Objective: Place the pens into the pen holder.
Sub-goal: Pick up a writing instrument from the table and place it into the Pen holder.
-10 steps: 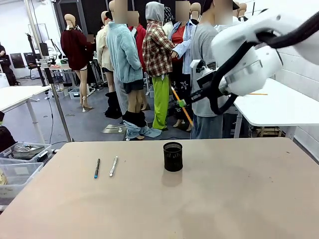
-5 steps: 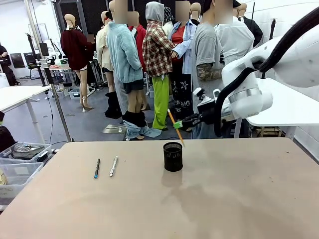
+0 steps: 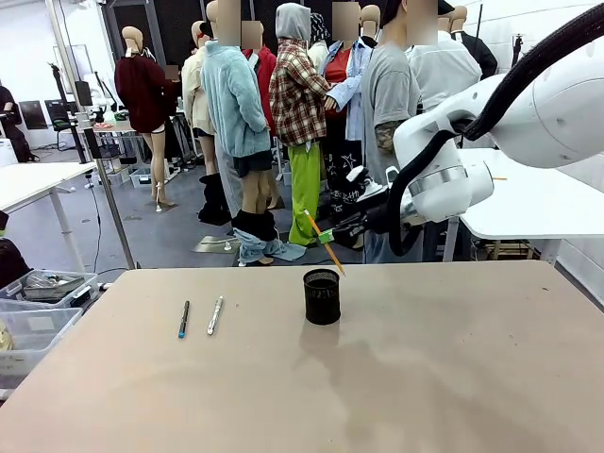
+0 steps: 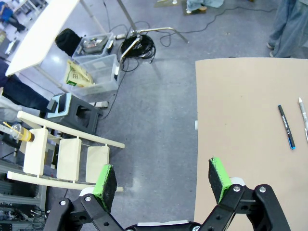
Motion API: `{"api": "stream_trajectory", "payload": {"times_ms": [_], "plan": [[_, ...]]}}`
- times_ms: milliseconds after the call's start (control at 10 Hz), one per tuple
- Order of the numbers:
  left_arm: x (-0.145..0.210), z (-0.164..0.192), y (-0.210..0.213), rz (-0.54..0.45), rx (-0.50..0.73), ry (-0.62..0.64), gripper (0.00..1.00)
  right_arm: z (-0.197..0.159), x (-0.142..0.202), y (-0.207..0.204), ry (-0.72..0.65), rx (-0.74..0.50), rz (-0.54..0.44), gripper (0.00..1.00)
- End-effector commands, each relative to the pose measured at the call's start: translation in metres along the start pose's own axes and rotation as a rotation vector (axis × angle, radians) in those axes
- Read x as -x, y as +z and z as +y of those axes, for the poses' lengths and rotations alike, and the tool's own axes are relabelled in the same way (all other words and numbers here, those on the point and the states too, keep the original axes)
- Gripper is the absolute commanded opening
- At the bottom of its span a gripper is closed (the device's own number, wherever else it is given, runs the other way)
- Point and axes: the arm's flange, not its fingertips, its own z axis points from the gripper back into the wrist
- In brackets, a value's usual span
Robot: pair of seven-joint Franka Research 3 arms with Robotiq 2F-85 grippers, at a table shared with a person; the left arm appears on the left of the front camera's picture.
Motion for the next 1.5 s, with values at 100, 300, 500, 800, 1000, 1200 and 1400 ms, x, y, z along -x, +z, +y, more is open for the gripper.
{"api": "stream_trajectory", "payload": {"times_ms": [100,300,500,800,1000,1200,1400], "plan": [[0.0,0.0,0.0,0.004,-0.008,-0.01,1.0,0.014,-0.014,0.001,0.018,0.014,0.017,0.0],[0.0,0.0,0.0,0.004,-0.008,-0.01,1.0,0.028,-0.021,0.002,0.031,-0.09,-0.049,0.0],[0.0,0.0,0.0,0.004,-0.008,-0.01,1.0,0.041,-0.025,0.007,0.09,-0.142,-0.071,0.0],[0.0,0.0,0.0,0.004,-0.008,-0.01,1.0,0.034,-0.015,-0.009,0.066,-0.162,-0.048,0.0],[0.0,0.0,0.0,0.004,-0.008,-0.01,1.0,0.025,-0.011,-0.017,0.055,-0.184,-0.038,0.0],[0.0,0.0,0.0,0.004,-0.008,-0.01,1.0,0.016,-0.004,-0.026,0.028,-0.17,-0.028,0.0],[0.0,0.0,0.0,0.004,-0.008,-0.01,1.0,0.009,0.005,-0.029,0.017,-0.145,-0.014,0.0]]}}
